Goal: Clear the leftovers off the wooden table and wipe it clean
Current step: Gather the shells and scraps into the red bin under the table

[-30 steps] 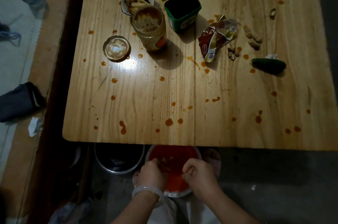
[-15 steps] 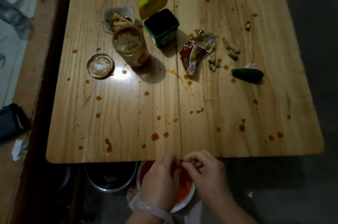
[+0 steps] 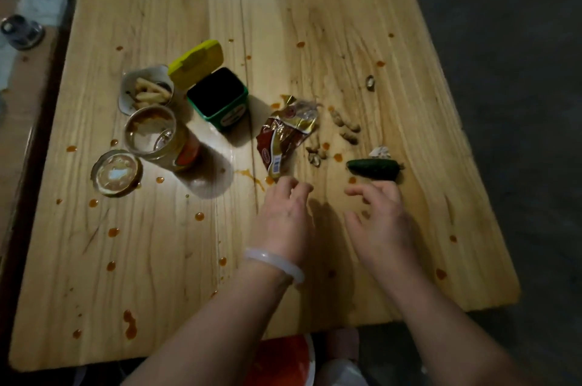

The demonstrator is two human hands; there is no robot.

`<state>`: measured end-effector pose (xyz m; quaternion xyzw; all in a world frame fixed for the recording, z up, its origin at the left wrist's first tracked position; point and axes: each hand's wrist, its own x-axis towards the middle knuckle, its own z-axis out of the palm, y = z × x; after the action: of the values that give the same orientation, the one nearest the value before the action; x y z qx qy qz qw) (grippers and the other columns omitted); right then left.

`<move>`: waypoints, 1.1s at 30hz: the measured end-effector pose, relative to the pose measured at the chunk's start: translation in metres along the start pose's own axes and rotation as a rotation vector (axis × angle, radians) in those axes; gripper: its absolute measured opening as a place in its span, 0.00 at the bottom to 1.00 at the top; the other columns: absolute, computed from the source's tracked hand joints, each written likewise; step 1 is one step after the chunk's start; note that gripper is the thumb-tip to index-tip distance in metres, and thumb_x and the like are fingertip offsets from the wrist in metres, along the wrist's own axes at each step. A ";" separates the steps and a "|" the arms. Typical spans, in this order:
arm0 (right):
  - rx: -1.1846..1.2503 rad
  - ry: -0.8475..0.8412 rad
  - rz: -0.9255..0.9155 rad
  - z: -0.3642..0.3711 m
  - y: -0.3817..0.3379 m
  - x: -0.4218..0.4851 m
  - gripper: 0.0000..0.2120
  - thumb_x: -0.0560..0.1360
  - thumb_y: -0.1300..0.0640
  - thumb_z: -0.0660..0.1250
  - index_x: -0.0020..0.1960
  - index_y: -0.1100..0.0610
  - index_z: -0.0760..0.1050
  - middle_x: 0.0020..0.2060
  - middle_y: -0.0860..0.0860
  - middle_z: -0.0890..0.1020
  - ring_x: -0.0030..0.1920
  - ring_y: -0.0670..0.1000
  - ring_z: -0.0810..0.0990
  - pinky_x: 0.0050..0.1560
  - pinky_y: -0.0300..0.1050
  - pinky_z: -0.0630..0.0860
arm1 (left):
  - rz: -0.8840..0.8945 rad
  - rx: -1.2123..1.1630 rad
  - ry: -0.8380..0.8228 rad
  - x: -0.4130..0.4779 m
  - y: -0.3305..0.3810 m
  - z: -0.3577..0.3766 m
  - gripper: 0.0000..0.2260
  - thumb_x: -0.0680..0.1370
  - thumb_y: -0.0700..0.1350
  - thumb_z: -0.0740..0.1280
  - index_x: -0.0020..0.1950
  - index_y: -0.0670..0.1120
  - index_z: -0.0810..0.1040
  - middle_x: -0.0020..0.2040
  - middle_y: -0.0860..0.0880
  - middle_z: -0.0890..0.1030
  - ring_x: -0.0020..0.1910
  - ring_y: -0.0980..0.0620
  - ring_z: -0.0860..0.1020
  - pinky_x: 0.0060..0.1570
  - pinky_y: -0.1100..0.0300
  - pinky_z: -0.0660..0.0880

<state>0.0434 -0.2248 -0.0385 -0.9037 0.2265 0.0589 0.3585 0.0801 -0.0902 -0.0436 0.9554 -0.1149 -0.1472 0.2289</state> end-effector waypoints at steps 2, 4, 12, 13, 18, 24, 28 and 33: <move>-0.036 0.002 -0.022 -0.006 0.005 0.020 0.16 0.76 0.62 0.69 0.62 0.50 0.76 0.62 0.46 0.68 0.66 0.45 0.67 0.45 0.22 0.61 | 0.019 0.082 0.000 0.026 0.005 0.004 0.22 0.77 0.42 0.65 0.70 0.51 0.66 0.67 0.51 0.66 0.63 0.53 0.67 0.64 0.59 0.69; -0.065 0.006 -0.034 -0.012 0.011 0.040 0.17 0.75 0.63 0.69 0.62 0.51 0.76 0.60 0.46 0.67 0.65 0.44 0.65 0.46 0.21 0.61 | 0.017 0.121 -0.002 0.050 0.010 0.008 0.22 0.77 0.40 0.64 0.70 0.50 0.66 0.66 0.49 0.66 0.62 0.52 0.67 0.63 0.58 0.69; -0.308 -0.047 -0.039 -0.026 0.018 0.096 0.28 0.72 0.55 0.73 0.69 0.44 0.68 0.67 0.49 0.65 0.68 0.51 0.60 0.70 0.50 0.63 | 0.004 0.235 -0.036 0.108 0.027 0.013 0.19 0.79 0.41 0.60 0.69 0.47 0.64 0.65 0.46 0.65 0.62 0.48 0.65 0.59 0.57 0.68; -0.337 -0.085 -0.035 -0.026 0.016 0.102 0.29 0.72 0.53 0.73 0.70 0.44 0.67 0.68 0.49 0.64 0.69 0.52 0.59 0.71 0.50 0.61 | -0.003 0.245 -0.042 0.112 0.028 0.014 0.18 0.79 0.41 0.60 0.69 0.47 0.64 0.65 0.46 0.65 0.61 0.47 0.66 0.58 0.57 0.68; -0.431 -0.181 -0.017 -0.022 0.013 0.116 0.29 0.71 0.51 0.73 0.68 0.48 0.67 0.67 0.51 0.64 0.68 0.54 0.61 0.71 0.51 0.61 | 0.001 0.252 -0.062 0.122 0.029 0.017 0.15 0.80 0.41 0.58 0.66 0.46 0.67 0.61 0.47 0.66 0.57 0.49 0.66 0.52 0.60 0.68; -0.374 -0.198 -0.031 -0.015 0.013 0.114 0.21 0.72 0.55 0.72 0.62 0.50 0.70 0.60 0.50 0.71 0.61 0.52 0.69 0.63 0.48 0.70 | 0.005 0.228 -0.110 0.123 0.027 0.021 0.12 0.80 0.42 0.58 0.63 0.46 0.72 0.58 0.47 0.69 0.55 0.48 0.70 0.54 0.57 0.71; -0.324 -0.176 -0.037 -0.013 0.017 0.110 0.20 0.72 0.56 0.72 0.60 0.49 0.69 0.57 0.49 0.72 0.58 0.50 0.70 0.56 0.43 0.71 | 0.017 0.184 -0.091 0.117 0.024 0.025 0.12 0.80 0.41 0.58 0.62 0.47 0.73 0.56 0.48 0.70 0.52 0.50 0.71 0.51 0.59 0.72; -0.280 -0.165 -0.012 -0.009 0.019 0.102 0.20 0.72 0.56 0.72 0.61 0.49 0.69 0.58 0.48 0.70 0.59 0.49 0.69 0.56 0.42 0.73 | -0.031 0.127 -0.035 0.099 0.019 0.030 0.09 0.79 0.42 0.61 0.59 0.49 0.72 0.54 0.50 0.71 0.45 0.57 0.67 0.45 0.65 0.69</move>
<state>0.1247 -0.2804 -0.0709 -0.9384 0.1803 0.1617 0.2467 0.1593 -0.1472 -0.0823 0.9669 -0.1131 -0.1600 0.1636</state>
